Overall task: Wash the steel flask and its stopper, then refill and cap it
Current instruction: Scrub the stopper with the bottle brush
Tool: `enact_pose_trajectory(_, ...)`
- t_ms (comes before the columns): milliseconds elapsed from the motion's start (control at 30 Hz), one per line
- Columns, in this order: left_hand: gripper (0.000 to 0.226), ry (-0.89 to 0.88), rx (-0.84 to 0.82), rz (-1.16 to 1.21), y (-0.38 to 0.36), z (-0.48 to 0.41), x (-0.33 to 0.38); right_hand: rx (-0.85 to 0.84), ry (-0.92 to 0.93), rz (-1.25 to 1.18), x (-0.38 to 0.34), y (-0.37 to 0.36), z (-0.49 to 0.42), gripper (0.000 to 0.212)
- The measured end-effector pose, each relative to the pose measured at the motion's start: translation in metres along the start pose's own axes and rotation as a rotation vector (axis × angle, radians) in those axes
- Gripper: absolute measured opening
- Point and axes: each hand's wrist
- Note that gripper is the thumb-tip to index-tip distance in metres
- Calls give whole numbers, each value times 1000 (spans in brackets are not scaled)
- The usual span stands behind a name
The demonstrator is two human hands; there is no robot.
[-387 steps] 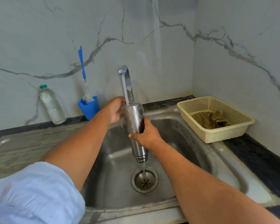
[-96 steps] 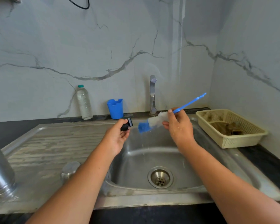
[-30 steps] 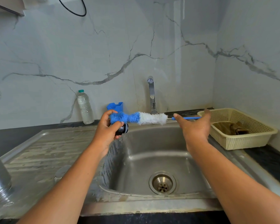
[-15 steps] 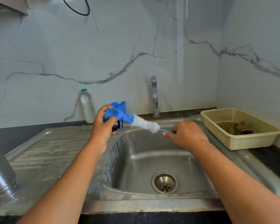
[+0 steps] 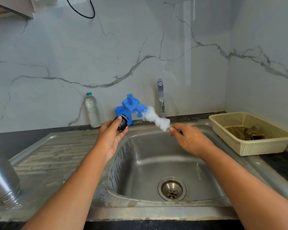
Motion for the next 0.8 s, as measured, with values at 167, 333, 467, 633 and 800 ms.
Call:
enact_pose_trajectory(167, 36, 17, 1, 53, 3, 1, 0, -23, 28, -6, 2, -5, -1, 27)
enact_pose_trajectory(333, 34, -7, 36, 112, 3, -1, 0, -37, 48, -61, 2, -6, -3, 24)
enact_pose_trajectory(467, 35, -41, 67, 98, 4, -4, -1, -131, 74, -91, 1, -9, -1, 20)
enact_pose_trajectory(633, 34, -109, 26, -35, 8, -3, -1, -257, 97, -140, 2, -10, 0, 21)
enact_pose_trajectory(800, 41, -220, -35, -213, 8, -2, -3, -289, 89, -174, 3, -10, 0, 24)
Point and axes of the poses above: each hand's wrist, its own z-axis away from the middle knuckle, its own y-axis out of the back of the hand, x = y × z, and after that the axes turned 15 degrees about z, right-handed
